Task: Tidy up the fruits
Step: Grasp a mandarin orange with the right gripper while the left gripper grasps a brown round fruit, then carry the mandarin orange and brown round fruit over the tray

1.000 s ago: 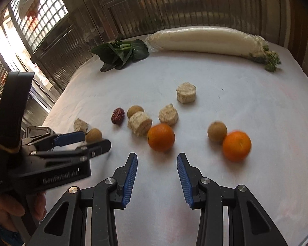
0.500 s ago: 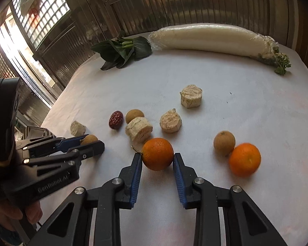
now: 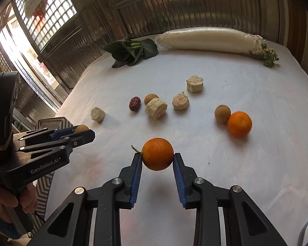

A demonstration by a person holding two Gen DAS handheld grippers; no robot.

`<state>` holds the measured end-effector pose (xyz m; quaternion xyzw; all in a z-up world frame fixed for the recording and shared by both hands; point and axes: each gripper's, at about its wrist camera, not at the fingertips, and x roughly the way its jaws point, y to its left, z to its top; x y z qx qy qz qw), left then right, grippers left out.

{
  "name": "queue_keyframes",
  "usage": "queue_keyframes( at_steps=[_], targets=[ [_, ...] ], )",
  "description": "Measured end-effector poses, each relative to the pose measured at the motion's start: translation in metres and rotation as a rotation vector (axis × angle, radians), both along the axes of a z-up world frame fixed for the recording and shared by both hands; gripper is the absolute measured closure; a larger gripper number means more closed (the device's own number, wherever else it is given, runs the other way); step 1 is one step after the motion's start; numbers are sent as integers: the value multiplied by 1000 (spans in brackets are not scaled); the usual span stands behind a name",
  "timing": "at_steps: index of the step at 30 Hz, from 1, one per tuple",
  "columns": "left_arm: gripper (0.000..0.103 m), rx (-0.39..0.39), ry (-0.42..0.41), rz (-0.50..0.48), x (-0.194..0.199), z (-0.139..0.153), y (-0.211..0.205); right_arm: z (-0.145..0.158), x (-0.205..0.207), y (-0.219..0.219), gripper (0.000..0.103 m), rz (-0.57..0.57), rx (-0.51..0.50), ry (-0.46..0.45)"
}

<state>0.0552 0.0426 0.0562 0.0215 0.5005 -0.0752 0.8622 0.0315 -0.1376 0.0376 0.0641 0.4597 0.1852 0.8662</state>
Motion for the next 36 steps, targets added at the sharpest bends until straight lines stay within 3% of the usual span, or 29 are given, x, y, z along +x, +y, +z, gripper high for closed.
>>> queue_keyframes(
  at_steps=[13,21,36],
  targets=[
    [78,8,-58,49,-36,29,24,27,-31,25,73,48,12,-37],
    [78,17,-79,125,-55,39,61,46,-46,60,73,120,18,-69],
    [78,29,-83,290,-94,40,133,54,-66,134,73,284,-7,-82]
  ],
)
